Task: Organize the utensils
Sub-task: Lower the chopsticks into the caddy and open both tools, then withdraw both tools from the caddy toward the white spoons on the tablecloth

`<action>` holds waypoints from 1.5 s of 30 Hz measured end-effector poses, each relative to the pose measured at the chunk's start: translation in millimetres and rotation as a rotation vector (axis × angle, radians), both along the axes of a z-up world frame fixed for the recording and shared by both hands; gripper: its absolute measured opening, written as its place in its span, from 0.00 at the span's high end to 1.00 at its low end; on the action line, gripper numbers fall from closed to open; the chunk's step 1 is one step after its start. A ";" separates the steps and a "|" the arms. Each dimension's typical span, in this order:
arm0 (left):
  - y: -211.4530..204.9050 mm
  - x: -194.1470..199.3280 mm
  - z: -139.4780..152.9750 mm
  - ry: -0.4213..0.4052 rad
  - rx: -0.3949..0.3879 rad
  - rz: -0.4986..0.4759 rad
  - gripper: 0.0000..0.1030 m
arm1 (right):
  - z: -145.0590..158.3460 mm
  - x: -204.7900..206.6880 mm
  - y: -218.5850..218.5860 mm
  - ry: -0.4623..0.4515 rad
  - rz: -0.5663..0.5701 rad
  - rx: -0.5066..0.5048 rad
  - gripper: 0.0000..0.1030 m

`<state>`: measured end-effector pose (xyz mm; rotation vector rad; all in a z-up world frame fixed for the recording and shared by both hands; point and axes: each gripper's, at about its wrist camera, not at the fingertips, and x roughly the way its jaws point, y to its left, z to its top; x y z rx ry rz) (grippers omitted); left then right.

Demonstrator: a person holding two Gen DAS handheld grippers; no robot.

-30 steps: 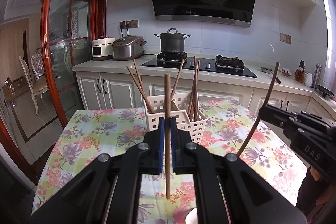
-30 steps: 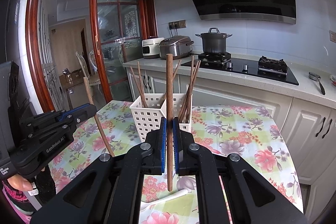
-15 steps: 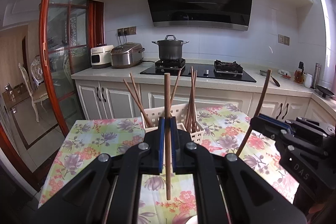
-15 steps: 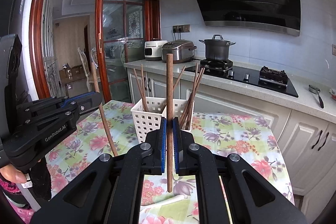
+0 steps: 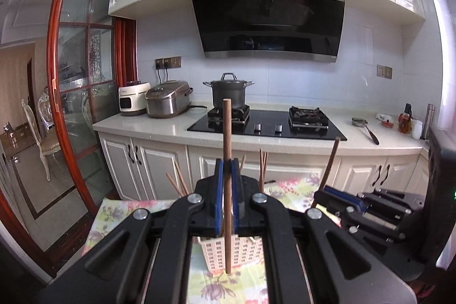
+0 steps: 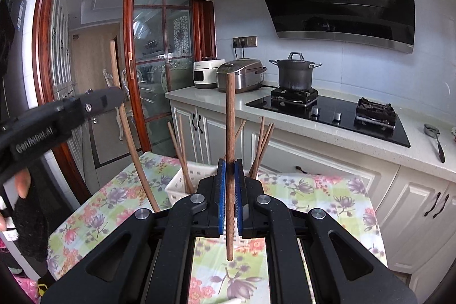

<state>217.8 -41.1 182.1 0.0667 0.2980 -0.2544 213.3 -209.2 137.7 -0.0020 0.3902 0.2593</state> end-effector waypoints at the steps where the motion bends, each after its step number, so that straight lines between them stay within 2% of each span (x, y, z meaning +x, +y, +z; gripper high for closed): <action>1: -0.8 4.5 6.8 -0.003 -0.001 -0.001 0.94 | 2.8 4.5 0.2 -0.001 -0.002 -0.002 0.93; 8: -6.9 41.7 35.2 -0.007 0.009 0.016 0.94 | 30.3 40.6 -1.3 0.014 0.006 0.013 0.93; 13: -6.0 75.3 32.5 0.029 0.008 0.030 0.94 | 36.0 66.5 4.1 0.027 0.011 0.014 0.93; 16: -1.3 95.5 21.0 0.078 -0.015 0.028 0.94 | 27.9 83.5 9.5 0.052 0.017 0.007 0.93; 25: 9.4 147.6 -34.9 0.298 -0.042 -0.013 0.94 | -25.0 135.4 23.3 0.260 0.036 -0.005 0.93; 28: 11.6 157.7 -54.4 0.333 -0.036 0.007 0.94 | -43.1 151.1 21.5 0.308 0.039 0.036 0.92; 32: 18.9 165.4 -69.4 0.348 -0.043 0.031 0.93 | -59.9 160.3 18.6 0.325 0.006 0.046 0.83; 34: 22.1 163.2 -71.5 0.338 -0.042 0.044 0.89 | -64.3 161.2 12.6 0.329 -0.003 0.065 0.74; 37: 28.4 156.2 -70.9 0.318 -0.039 0.061 0.84 | -66.3 156.7 4.9 0.320 -0.009 0.076 0.73; 38: 30.7 152.0 -71.4 0.309 -0.036 0.069 0.79 | -66.2 152.8 2.8 0.315 -0.009 0.079 0.73; 42: 39.9 130.2 -75.1 0.279 -0.045 0.101 0.48 | -65.9 131.7 -3.6 0.293 -0.002 0.084 0.73; 45: 45.1 105.2 -82.0 0.264 -0.041 0.107 0.37 | -69.7 106.9 -8.0 0.280 0.009 0.093 0.70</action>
